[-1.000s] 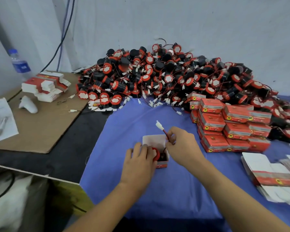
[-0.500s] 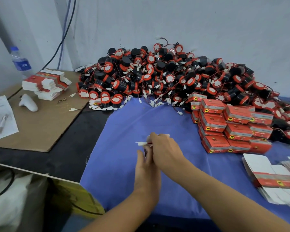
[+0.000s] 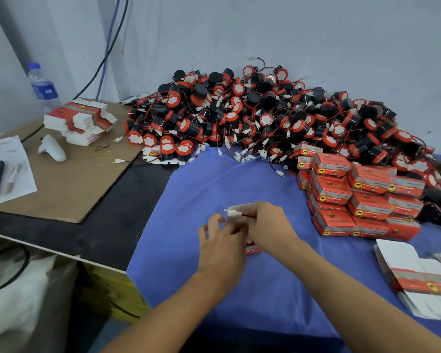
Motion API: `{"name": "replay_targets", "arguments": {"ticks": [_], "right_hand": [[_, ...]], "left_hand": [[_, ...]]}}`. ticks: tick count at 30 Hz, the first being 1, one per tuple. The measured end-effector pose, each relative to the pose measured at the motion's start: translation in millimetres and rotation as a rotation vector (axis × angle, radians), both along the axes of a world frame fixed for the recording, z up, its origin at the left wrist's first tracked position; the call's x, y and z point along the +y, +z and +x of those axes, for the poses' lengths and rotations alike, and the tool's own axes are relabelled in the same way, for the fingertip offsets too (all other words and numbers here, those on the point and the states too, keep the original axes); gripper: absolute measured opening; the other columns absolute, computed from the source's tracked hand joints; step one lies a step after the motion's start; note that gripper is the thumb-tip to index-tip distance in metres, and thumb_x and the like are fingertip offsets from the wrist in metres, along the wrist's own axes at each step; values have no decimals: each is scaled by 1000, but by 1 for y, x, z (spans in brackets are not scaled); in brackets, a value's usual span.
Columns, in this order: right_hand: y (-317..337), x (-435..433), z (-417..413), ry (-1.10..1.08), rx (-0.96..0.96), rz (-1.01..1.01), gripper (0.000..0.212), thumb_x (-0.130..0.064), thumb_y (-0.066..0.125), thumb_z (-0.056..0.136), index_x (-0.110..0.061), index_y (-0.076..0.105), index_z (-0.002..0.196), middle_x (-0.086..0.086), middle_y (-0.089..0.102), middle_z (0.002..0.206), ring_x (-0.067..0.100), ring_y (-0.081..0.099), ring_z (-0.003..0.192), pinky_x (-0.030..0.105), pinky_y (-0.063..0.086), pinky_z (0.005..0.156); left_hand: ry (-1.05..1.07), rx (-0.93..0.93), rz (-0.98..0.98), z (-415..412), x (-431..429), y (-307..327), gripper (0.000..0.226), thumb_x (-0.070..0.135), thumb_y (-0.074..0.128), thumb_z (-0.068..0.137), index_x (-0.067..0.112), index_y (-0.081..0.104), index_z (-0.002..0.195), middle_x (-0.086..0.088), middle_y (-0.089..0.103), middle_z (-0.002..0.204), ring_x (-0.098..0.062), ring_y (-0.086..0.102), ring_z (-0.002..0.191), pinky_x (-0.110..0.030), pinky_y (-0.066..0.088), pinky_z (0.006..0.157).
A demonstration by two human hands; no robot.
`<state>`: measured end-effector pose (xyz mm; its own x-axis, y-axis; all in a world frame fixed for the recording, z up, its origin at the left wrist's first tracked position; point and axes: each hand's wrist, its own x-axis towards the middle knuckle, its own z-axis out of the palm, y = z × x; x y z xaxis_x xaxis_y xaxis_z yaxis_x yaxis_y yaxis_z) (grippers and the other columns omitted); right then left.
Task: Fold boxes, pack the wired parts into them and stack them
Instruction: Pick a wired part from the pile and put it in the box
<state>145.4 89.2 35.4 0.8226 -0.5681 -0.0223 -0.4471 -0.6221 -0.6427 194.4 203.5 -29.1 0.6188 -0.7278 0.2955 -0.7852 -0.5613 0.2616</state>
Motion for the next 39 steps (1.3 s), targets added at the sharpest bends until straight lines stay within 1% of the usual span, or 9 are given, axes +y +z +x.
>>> {"name": "replay_targets", "arguments": {"ticks": [5,10,13,15,18,24,28,33,39], "right_hand": [[-3,12,9,45,95,-148,38,-5,41,79,-29,67,94,1,68,85,25,64,78,40,58,62],[-12,8,8,109,189,-138,33,-14,44,93,-28,70,107,0,65,84,23,57,81,30,42,59],[-18,2,4,168,227,-124,26,-13,43,94,-19,67,87,5,67,84,28,59,79,32,43,62],[-22,0,2,182,235,-106,27,-14,43,95,-11,70,89,7,68,97,28,62,86,39,52,75],[-25,0,1,203,247,-214,32,-19,44,100,-17,73,112,5,60,117,30,57,102,39,51,87],[-39,7,-7,2,-20,-198,18,-8,48,89,-23,57,95,-8,66,85,19,58,81,31,44,59],[-48,8,-8,10,-54,-236,20,-9,48,91,-21,63,97,-8,63,86,20,55,84,30,41,60],[-54,9,-8,91,-52,-275,33,-13,47,95,-25,67,119,-10,61,116,17,47,99,28,47,81],[-61,10,-10,144,23,-393,37,-22,50,98,-32,57,133,-7,46,130,16,33,95,27,40,91]], "left_hand": [[-31,90,-27,3,-2,-7,21,25,61,92,32,67,111,24,46,135,-26,17,141,-39,17,107],[-120,200,-322,13,9,-17,29,1,60,83,26,73,92,29,50,120,-14,29,125,-14,36,95],[-69,337,-652,11,13,-18,34,-7,65,78,26,65,83,22,54,112,-5,44,110,-5,38,86],[9,486,-795,11,12,-17,49,-1,71,79,42,52,94,23,47,116,-7,50,111,-8,41,83],[61,678,-739,15,11,-15,71,10,72,84,64,39,114,33,49,125,3,50,117,-6,42,86],[-34,905,-663,33,7,-8,86,-1,74,84,37,34,149,14,48,136,0,53,118,-8,49,82],[-53,775,-688,34,10,-5,69,-3,76,76,38,51,125,16,52,132,-6,53,124,-9,45,93],[-119,596,-725,24,11,-6,90,-12,70,75,45,40,139,18,55,119,-3,52,121,-7,36,100],[-80,575,-751,22,9,-2,62,-3,66,88,41,52,129,16,63,116,-2,59,112,-9,44,94]]}}
